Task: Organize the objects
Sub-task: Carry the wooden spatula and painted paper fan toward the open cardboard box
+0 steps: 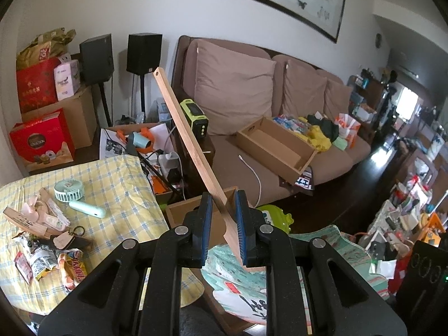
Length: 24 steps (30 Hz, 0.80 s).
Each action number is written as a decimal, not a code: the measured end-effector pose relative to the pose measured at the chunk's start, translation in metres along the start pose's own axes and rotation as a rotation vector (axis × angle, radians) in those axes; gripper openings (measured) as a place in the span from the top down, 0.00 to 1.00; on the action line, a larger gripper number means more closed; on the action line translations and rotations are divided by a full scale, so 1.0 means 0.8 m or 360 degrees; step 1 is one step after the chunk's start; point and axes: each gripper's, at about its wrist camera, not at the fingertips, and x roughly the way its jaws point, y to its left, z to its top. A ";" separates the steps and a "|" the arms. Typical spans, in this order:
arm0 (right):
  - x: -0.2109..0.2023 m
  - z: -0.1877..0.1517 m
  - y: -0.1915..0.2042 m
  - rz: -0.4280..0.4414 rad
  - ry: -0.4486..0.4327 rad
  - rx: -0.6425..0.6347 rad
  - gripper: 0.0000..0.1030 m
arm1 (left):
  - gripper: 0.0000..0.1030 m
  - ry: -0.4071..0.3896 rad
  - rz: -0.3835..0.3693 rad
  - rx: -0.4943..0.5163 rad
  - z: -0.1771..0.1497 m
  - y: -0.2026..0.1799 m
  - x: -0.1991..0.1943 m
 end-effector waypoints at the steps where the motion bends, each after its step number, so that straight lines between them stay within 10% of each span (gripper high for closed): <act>1: 0.000 0.000 -0.003 -0.0003 0.0001 0.0005 0.86 | 0.84 0.0005 0.0003 0.0001 -0.001 -0.001 0.003; 24: 0.019 -0.008 -0.033 0.0007 0.0007 0.0049 0.86 | 0.85 0.0085 0.0057 -0.0045 -0.009 0.000 0.037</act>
